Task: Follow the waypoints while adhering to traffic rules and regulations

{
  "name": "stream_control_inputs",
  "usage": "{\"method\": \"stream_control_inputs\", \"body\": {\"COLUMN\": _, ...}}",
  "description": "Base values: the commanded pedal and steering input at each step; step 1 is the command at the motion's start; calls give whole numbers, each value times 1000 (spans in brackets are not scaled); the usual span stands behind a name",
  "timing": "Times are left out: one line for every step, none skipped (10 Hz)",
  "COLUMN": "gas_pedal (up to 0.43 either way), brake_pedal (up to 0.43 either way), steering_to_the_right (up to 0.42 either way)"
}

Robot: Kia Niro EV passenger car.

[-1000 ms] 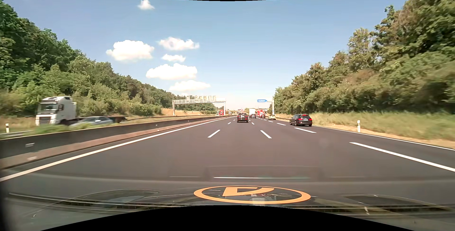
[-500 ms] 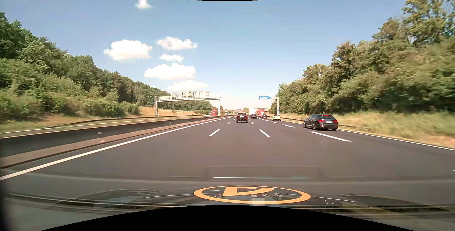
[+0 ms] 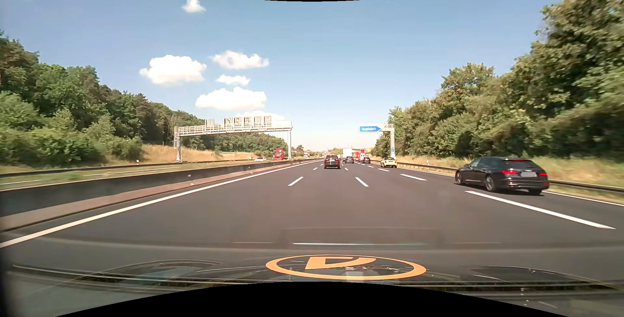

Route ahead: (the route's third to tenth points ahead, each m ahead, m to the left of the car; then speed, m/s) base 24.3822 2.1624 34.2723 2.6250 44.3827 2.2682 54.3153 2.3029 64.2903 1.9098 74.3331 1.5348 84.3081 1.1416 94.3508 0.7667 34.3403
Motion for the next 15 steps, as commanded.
{"method": "stream_control_inputs", "body": {"gas_pedal": 240, "brake_pedal": 0, "steering_to_the_right": 1}}
{"method": "stream_control_inputs", "body": {"gas_pedal": 240, "brake_pedal": 0, "steering_to_the_right": 1}}
{"method": "stream_control_inputs", "body": {"gas_pedal": 248, "brake_pedal": 0, "steering_to_the_right": 1}}
{"method": "stream_control_inputs", "body": {"gas_pedal": 248, "brake_pedal": 0, "steering_to_the_right": 1}}
{"method": "stream_control_inputs", "body": {"gas_pedal": 268, "brake_pedal": 0, "steering_to_the_right": 1}}
{"method": "stream_control_inputs", "body": {"gas_pedal": 268, "brake_pedal": 0, "steering_to_the_right": 1}}
{"method": "stream_control_inputs", "body": {"gas_pedal": 268, "brake_pedal": 0, "steering_to_the_right": 1}}
{"method": "stream_control_inputs", "body": {"gas_pedal": 268, "brake_pedal": 0, "steering_to_the_right": 1}}
{"method": "stream_control_inputs", "body": {"gas_pedal": 268, "brake_pedal": 0, "steering_to_the_right": 1}}
{"method": "stream_control_inputs", "body": {"gas_pedal": 268, "brake_pedal": 0, "steering_to_the_right": 1}}
{"method": "stream_control_inputs", "body": {"gas_pedal": 268, "brake_pedal": 0, "steering_to_the_right": 1}}
{"method": "stream_control_inputs", "body": {"gas_pedal": 268, "brake_pedal": 0, "steering_to_the_right": 1}}
{"method": "stream_control_inputs", "body": {"gas_pedal": 268, "brake_pedal": 0, "steering_to_the_right": 1}}
{"method": "stream_control_inputs", "body": {"gas_pedal": 268, "brake_pedal": 0, "steering_to_the_right": 1}}
{"method": "stream_control_inputs", "body": {"gas_pedal": 268, "brake_pedal": 0, "steering_to_the_right": 1}}
